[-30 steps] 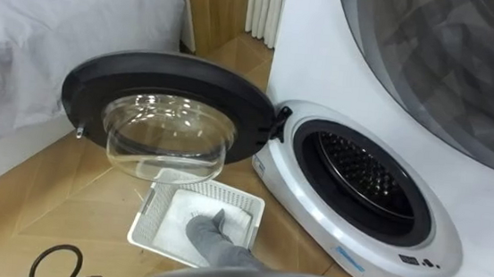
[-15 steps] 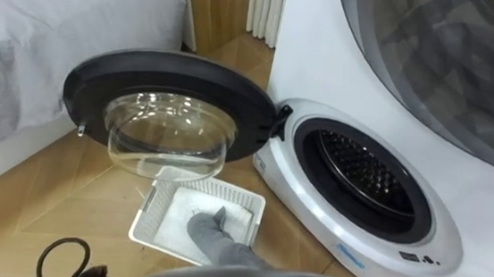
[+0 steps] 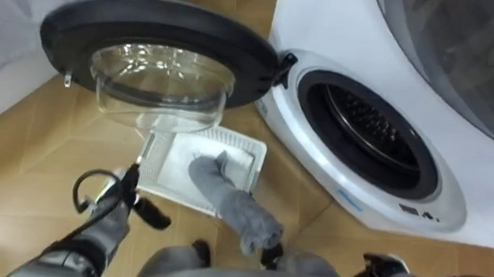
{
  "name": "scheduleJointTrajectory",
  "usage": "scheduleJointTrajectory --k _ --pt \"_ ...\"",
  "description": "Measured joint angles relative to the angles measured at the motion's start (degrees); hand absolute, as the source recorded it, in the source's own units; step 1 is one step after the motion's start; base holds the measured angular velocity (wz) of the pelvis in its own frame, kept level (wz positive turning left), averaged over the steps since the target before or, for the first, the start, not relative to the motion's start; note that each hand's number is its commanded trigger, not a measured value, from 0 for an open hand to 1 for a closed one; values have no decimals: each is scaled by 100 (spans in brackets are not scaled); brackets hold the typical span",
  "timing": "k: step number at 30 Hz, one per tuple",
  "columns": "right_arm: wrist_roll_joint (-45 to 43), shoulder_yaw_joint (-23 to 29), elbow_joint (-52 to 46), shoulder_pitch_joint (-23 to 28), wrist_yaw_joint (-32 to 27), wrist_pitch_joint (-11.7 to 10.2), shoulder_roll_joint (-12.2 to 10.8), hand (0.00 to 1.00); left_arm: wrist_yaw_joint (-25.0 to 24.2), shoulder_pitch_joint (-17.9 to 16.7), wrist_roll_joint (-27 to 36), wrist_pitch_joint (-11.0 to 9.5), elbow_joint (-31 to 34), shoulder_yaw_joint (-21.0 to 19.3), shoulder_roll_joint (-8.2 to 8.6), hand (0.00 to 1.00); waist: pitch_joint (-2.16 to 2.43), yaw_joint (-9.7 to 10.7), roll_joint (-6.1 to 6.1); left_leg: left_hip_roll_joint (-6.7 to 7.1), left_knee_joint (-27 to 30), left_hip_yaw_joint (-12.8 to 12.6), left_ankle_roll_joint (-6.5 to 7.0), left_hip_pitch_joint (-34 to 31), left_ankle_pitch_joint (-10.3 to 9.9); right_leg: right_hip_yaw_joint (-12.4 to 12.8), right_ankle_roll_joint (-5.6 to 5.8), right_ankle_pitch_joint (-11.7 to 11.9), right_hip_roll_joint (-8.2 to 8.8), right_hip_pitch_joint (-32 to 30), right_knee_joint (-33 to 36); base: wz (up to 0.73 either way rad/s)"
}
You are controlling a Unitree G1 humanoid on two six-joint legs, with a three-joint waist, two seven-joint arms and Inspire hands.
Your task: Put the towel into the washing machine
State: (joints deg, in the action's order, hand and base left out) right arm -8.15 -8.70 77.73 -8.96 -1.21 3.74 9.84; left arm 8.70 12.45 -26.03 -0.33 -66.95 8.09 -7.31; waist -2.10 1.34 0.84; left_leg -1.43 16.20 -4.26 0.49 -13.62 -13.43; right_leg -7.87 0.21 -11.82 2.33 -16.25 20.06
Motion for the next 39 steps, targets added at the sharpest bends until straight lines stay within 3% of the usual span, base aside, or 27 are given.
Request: scheduleJointTrajectory --k 5,10,11,12,14,22,25,29,32,34,36,39 --pt "353 -363 0 -330 -71 -125 19 0 76 572 -246 -103 -57 193 -19 0 -78 66 79 10 344 -1 1 -711 1 -10 -1 -1 51 -682 299 2" --pt "587 -565 -208 -486 -159 -144 16 0 236 972 -357 -139 -200 407 -54 0 -110 220 108 7 737 -18 1 -1426 1 13 -1 -1 78 -1285 491 1" --pt "615 -601 -209 -569 -191 -151 9 0 303 1062 -370 -141 -259 503 -63 0 -130 286 103 3 827 -6 1 -1571 1 55 -2 -1 70 -1415 550 0" --pt "618 -600 -218 -644 -203 -193 -3 0 397 1162 -461 -146 -338 556 -65 0 -197 331 104 -3 947 3 1 -1701 0 104 -2 -1 62 -1536 658 0" --pt "751 -648 -242 -692 -250 -296 -10 0 517 1264 -606 -170 -384 669 -59 0 -252 379 90 -22 1195 -7 4 -1954 -4 180 -2 -1 52 -1711 773 0" --pt "1171 -896 -455 -965 -324 -530 -20 0 869 1624 -1181 -284 -395 1403 -54 0 -311 572 27 -110 1984 -66 21 -3068 -19 412 -3 -3 1 -2769 1353 -5" --pt "1437 -1059 -693 -978 -325 -567 33 0 867 1735 -1184 -288 -255 1678 -158 0 -322 676 46 -204 2348 -196 28 -3439 -34 489 -8 -7 40 -3224 1800 -13" --pt "1519 -1266 -938 -1195 -263 -580 117 0 898 2255 -1237 -300 -249 2150 -351 0 -346 924 48 -318 2838 -329 36 -4086 -65 460 -73 -50 62 -3847 2230 -6" --pt "1754 -1266 -1103 -1231 -236 -571 116 0 995 2460 -1240 -313 -245 2256 -395 0 -378 1007 31 -455 3236 -351 74 -4395 -242 462 -135 -123 -7 -4163 2575 -14" --pt "2001 -1273 -1194 -1237 -232 -574 104 0 1036 2529 -1243 -331 -246 2255 -405 0 -378 1081 36 -497 3526 -350 95 -4617 -410 482 -174 -288 -24 -4400 2888 -2" --pt "2366 -1269 -1276 -1235 -208 -627 108 0 1087 2572 -1295 -336 -243 2255 -377 0 -380 1185 45 -502 3936 -352 96 -4927 -717 493 -267 -655 7 -4737 3342 12" --pt "2617 -1267 -1345 -1232 -151 -736 102 0 1090 2544 -1492 -338 -250 2261 -377 0 -377 1239 45 -557 4381 -290 119 -5290 -936 447 -336 -764 -21 -5129 3847 0"
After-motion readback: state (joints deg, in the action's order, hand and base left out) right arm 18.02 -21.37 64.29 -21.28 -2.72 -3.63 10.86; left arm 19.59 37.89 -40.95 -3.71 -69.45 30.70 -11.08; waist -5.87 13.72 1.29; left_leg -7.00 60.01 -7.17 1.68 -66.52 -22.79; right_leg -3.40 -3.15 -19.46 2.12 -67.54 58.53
